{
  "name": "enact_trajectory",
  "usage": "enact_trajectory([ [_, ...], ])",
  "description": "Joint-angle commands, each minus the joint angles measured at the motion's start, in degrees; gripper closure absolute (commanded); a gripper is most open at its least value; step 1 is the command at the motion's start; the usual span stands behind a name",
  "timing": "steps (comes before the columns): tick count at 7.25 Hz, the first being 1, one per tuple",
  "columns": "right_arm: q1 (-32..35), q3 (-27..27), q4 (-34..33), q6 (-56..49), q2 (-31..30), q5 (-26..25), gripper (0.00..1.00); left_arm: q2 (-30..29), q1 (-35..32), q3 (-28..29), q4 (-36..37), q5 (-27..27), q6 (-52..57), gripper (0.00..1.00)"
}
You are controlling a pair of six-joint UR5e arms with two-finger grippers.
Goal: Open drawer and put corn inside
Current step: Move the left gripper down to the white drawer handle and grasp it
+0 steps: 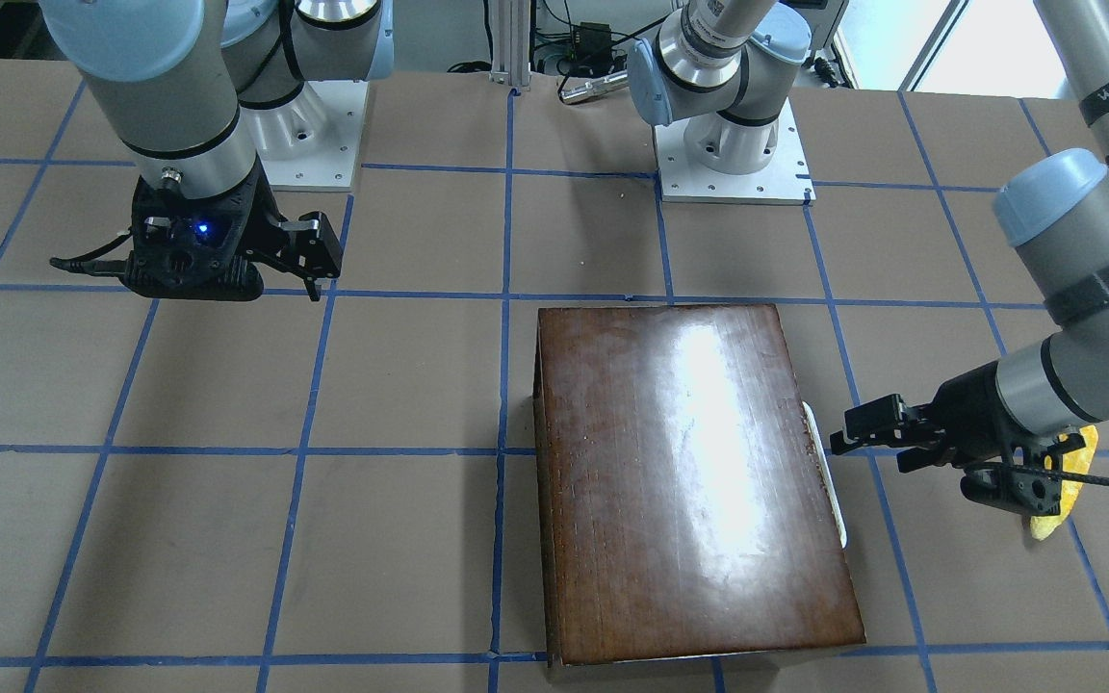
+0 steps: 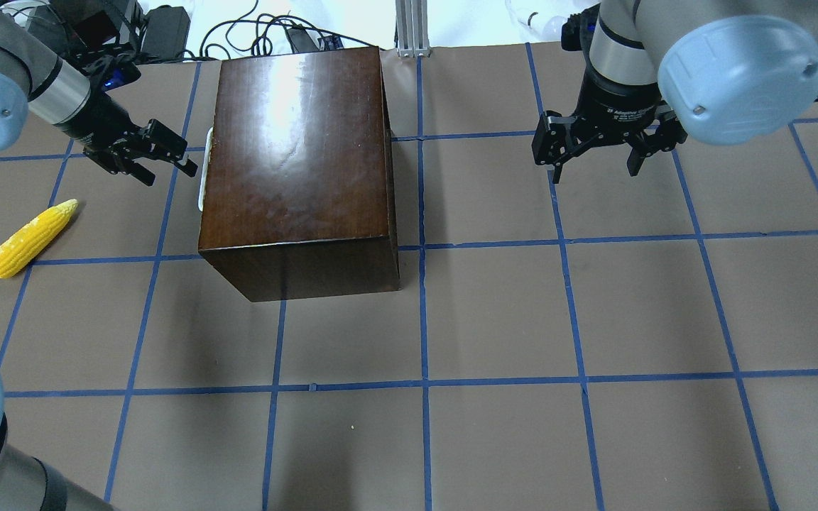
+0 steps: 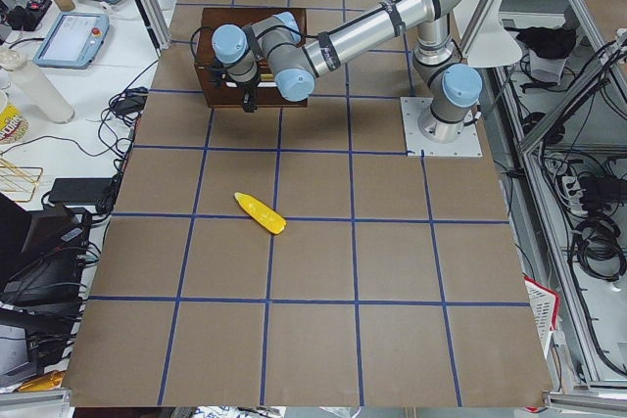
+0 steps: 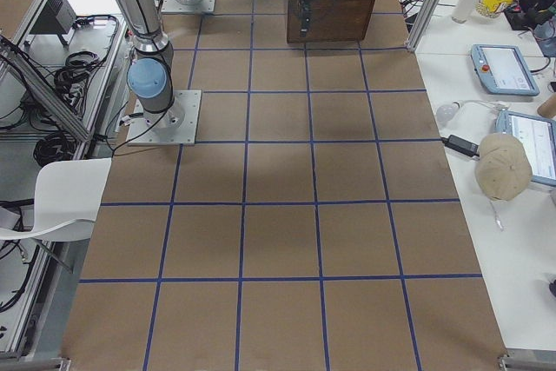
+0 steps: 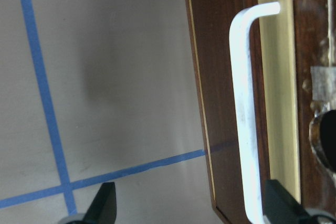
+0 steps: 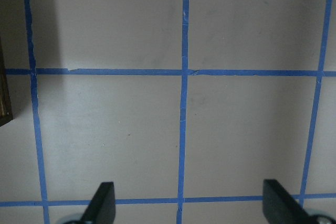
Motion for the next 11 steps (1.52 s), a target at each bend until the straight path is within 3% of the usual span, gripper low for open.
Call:
enact_trajectory([
  [1, 0.0, 0.0, 0.0, 0.0, 0.0, 0.0, 0.0, -1.1, 0.0, 0.0, 0.7, -2.9, 0.0, 0.0],
  [11, 0.0, 0.0, 0.1, 0.0, 0.0, 0.0, 0.0, -4.2, -0.6, -0.1, 3.4, -4.2, -0.4, 0.0],
])
